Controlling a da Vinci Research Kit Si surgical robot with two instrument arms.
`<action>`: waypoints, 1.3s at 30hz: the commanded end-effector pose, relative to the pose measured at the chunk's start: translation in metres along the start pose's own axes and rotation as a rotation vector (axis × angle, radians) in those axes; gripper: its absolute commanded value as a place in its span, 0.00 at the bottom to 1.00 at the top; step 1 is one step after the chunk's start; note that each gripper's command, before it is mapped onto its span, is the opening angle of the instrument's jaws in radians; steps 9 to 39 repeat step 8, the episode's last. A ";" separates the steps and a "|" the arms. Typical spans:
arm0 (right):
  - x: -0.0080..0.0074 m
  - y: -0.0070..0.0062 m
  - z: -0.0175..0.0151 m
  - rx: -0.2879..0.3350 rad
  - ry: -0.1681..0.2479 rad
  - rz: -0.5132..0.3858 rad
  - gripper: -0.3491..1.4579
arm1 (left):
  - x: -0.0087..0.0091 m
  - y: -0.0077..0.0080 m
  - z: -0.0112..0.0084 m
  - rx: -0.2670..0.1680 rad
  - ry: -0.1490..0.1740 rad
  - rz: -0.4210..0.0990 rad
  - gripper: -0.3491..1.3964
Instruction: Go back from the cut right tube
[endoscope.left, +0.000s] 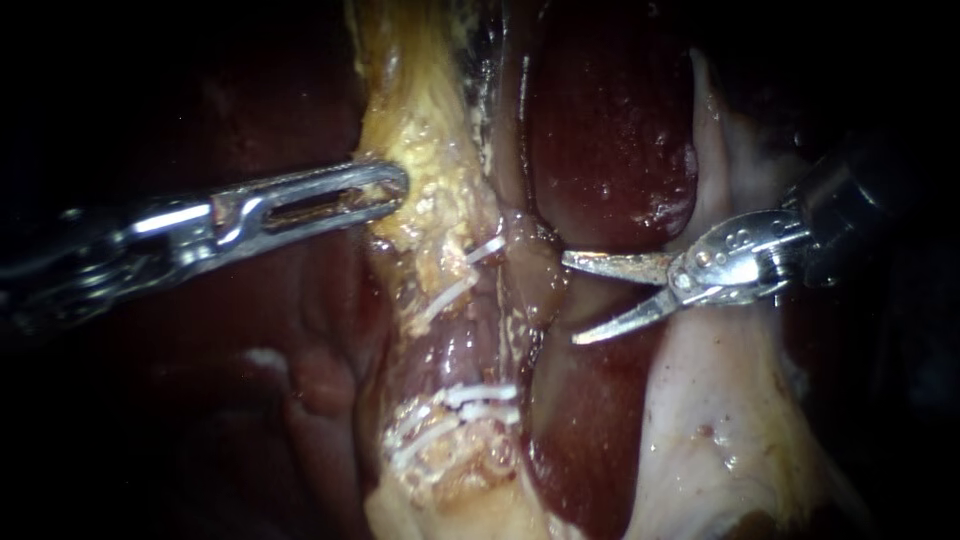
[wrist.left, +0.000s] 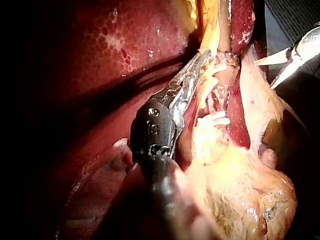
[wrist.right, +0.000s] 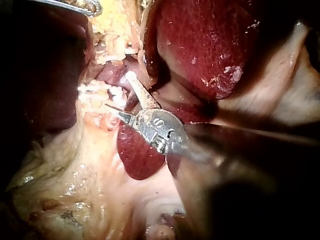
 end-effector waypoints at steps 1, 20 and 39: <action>0.0000 0.0000 0.0000 0.000 0.001 -0.005 0.95 | 0.0000 0.0000 -0.0001 0.001 0.001 0.000 0.00; 0.0003 -0.0001 -0.0002 -0.001 0.007 -0.010 0.95 | -0.0001 0.0002 0.0000 0.002 0.001 0.000 0.00; 0.0003 -0.0001 -0.0002 -0.001 0.007 -0.010 0.95 | -0.0001 0.0002 0.0000 0.002 0.001 0.000 0.00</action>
